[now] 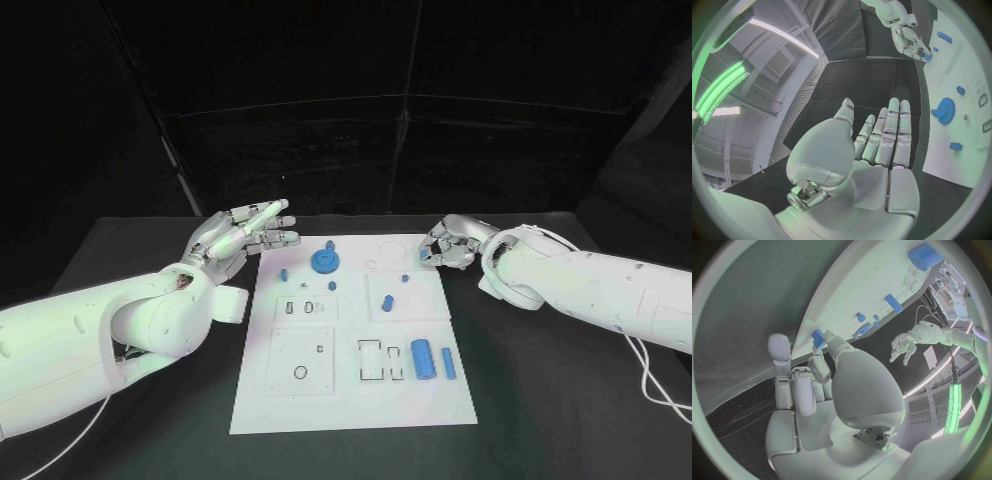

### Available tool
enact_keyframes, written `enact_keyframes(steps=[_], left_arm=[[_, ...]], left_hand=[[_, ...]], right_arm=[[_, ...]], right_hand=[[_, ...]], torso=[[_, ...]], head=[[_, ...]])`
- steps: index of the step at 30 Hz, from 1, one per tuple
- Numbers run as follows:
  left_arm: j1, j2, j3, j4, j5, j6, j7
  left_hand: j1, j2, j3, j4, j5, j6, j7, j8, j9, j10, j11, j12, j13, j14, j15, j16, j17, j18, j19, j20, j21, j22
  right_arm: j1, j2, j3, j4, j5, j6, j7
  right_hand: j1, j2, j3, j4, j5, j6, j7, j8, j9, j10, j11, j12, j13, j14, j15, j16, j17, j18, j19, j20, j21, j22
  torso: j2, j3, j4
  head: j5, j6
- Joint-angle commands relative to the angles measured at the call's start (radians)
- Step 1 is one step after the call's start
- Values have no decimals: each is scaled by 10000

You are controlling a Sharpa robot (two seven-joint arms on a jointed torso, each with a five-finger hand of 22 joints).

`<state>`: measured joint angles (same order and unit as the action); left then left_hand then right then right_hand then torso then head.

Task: Assemble the parts on the task board

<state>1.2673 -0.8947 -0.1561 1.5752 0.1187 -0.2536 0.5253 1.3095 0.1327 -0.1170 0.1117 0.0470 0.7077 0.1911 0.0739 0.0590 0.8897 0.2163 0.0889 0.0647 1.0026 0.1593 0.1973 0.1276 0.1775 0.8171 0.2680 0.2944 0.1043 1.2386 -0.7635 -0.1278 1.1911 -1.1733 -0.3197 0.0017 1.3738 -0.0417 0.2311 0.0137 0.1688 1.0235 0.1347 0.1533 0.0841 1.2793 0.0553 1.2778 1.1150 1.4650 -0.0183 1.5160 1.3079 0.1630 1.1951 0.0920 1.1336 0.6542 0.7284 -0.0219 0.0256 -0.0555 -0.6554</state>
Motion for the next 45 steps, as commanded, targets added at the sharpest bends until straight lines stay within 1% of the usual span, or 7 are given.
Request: enact_keyframes(steps=[1,9,16,28,34,40,45], left_arm=[[10,-6,7,17,-53,123,40],[10,-4,7,20,-53,125,41],[10,-8,7,21,-53,124,44],[10,-8,6,14,-53,127,41],[10,-23,6,16,-53,127,41],[11,-44,6,29,-53,120,41],[13,-59,6,33,-53,112,44]], left_hand=[[-20,96,-38,-28,15,60,830,-35,14,28,19,-30,0,17,42,-39,3,40,-16,31,-49,-11],[-20,96,-38,-28,15,60,830,-35,14,28,19,-30,0,17,42,-39,3,40,-16,31,-49,-11],[-20,96,-38,-28,15,60,830,-35,14,28,19,-30,0,17,42,-39,3,40,-16,31,-49,-11],[-20,96,-38,-28,15,60,830,-35,14,28,19,-30,0,17,42,-39,3,40,-16,31,-49,-11],[-20,96,-38,-28,15,60,830,-35,14,28,19,-30,0,17,42,-39,3,40,-16,31,-49,-11],[-20,96,-38,-28,15,60,830,-35,14,28,19,-30,0,17,42,-39,3,40,-16,31,-49,-11],[-20,96,-38,-28,15,60,830,-35,14,28,19,-30,0,17,42,-39,3,40,-16,31,-49,-11]], right_arm=[[-29,8,-18,-20,-248,208,-313],[-73,86,-18,-52,-405,329,-487],[-120,129,-18,-69,-507,392,-614],[-139,86,-18,35,-532,-129,-465],[-139,-85,-15,414,-489,-523,-358],[-117,-424,-6,1090,-428,-659,-500],[49,-581,0,1663,-413,-635,-696]], right_hand=[[-109,20,45,24,-37,54,15,28,-10,-44,-48,-9,-18,815,-45,57,1491,-124,7,-76,46,-11],[-111,17,44,24,-38,51,16,26,-12,-46,-48,-12,-21,815,-45,57,1493,-124,7,-76,46,-10],[-120,12,45,27,-39,40,18,21,-16,-63,-46,-30,-45,815,-45,55,1490,-122,-2,-78,35,-30],[-126,73,105,37,44,81,0,52,-19,-28,-60,-6,6,818,-53,61,1505,-131,22,-88,56,18],[-127,88,121,38,64,100,-8,64,-17,-7,-66,11,33,823,-57,72,1530,-134,33,-91,66,38],[-126,88,122,36,65,101,-9,65,-18,-6,-66,11,34,824,-58,74,1534,-135,35,-91,68,42],[-124,87,127,33,69,102,-11,66,-18,-4,-68,12,35,827,-59,79,1546,-137,41,-92,74,55]], torso=[[3,1,-9],[0,-2,9],[2,1,-9],[-1,4,-8],[-13,-1,-21],[-26,-24,-23],[-28,-24,-22]], head=[[8,-11],[-12,-49],[-4,-75],[11,-108],[38,-117],[20,-75],[45,-62]])
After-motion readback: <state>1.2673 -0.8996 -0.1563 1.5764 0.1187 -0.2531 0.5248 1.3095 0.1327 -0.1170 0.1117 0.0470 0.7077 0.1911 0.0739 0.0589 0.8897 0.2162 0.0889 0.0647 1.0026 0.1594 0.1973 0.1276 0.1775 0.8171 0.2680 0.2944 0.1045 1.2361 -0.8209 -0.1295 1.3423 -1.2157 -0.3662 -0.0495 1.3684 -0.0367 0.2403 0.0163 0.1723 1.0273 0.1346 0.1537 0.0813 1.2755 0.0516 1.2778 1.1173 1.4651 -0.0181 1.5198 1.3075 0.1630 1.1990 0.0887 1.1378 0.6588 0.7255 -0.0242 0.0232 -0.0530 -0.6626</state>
